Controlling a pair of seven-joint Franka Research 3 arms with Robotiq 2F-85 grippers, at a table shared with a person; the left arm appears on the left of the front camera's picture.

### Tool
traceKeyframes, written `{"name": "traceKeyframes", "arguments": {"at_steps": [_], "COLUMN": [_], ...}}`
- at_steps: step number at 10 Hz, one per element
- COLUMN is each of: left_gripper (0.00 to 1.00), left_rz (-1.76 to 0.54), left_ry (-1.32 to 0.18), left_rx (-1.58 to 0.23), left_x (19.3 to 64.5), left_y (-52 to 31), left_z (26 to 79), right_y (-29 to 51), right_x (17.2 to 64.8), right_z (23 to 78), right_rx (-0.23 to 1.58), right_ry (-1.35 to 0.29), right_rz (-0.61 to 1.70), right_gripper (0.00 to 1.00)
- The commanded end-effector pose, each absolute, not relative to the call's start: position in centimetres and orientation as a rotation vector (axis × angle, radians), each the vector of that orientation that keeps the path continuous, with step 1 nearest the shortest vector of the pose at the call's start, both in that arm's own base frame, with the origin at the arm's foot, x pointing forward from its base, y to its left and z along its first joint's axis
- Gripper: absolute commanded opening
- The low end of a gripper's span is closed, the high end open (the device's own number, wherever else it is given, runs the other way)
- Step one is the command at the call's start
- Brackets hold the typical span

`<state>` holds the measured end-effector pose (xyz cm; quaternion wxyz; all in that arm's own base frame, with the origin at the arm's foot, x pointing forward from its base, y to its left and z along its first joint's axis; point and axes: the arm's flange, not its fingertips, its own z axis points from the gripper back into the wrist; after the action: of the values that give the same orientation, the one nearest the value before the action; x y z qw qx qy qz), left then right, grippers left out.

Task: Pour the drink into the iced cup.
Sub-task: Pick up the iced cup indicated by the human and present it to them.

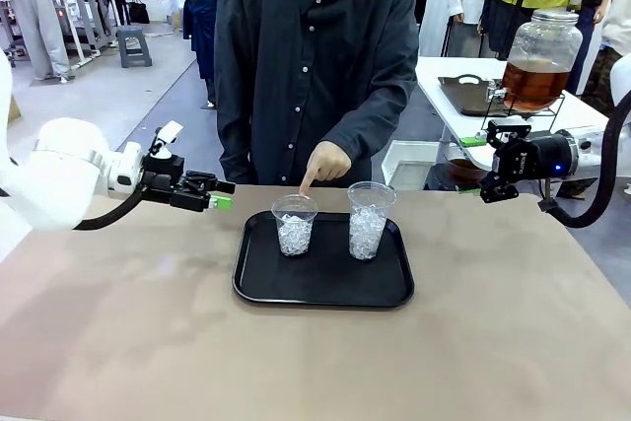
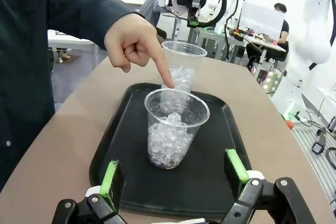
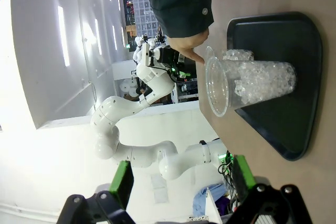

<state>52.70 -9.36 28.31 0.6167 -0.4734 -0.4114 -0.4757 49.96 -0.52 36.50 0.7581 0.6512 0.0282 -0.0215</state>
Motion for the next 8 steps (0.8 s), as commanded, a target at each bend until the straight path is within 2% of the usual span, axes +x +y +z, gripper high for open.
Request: {"name": "traceKeyframes", "arguments": {"at_steps": [1,4,5,8], "left_gripper": [1.00,1.00,1.00,1.00], "left_rz": [-1.082,-1.150,-1.216,-1.325], "left_ry": [-0.942,-0.974,-1.049,-1.142], "left_rx": [-1.090,-1.063,-1.032,-0.944], "left_x": [52.9,53.0,53.2,53.2], "left_y": [-9.2,-9.6,-10.0,-11.3], "left_z": [28.6,27.8,27.0,25.5], "right_y": [-0.5,-0.5,-0.5,-0.5], "right_x": [50.0,50.0,50.0,50.0], "right_z": [36.6,36.6,36.6,36.6], "right_rx": [1.417,1.417,1.417,1.417], "right_ry": [0.057,0.057,0.057,0.057], "right_rz": [-0.047,-0.047,-0.047,-0.047], "right_gripper": [1.00,1.00,1.00,1.00]}}
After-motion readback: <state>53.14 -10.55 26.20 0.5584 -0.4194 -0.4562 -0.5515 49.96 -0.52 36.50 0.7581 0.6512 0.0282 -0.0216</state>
